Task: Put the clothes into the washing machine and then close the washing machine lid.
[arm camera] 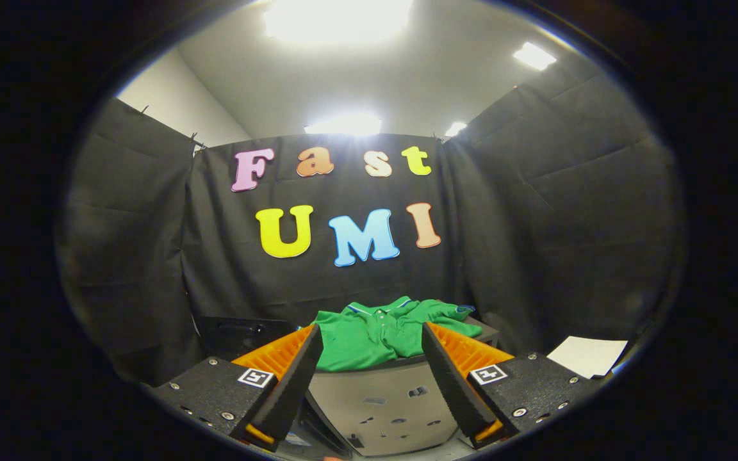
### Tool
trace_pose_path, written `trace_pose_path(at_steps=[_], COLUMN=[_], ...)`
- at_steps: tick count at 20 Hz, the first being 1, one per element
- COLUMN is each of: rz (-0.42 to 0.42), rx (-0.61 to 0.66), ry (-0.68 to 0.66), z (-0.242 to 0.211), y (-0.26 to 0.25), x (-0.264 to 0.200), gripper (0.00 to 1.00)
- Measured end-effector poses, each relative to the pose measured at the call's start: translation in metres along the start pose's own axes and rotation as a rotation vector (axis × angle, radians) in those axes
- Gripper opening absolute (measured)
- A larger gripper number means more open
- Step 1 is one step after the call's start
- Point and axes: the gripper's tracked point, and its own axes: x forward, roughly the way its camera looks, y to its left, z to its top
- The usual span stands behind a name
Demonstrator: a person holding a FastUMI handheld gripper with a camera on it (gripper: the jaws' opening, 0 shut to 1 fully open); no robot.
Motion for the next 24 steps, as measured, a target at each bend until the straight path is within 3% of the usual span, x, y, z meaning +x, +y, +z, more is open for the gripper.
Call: trace_pose_path(at_steps=[7,11,17,24], rz=[0.001,-0.055,0.023,0.039], rx=[-0.037,-0.122,-0.126,-0.099], ry=[0.118,0.279,0.505,0.682], z=[0.006,-0.034,-0.086,-0.13], y=[-0.018,-0.038,-0.013,-0.008], x=[0.117,0.175,0.234,0.264], gripper=[0.96,0.95,0.96,0.96])
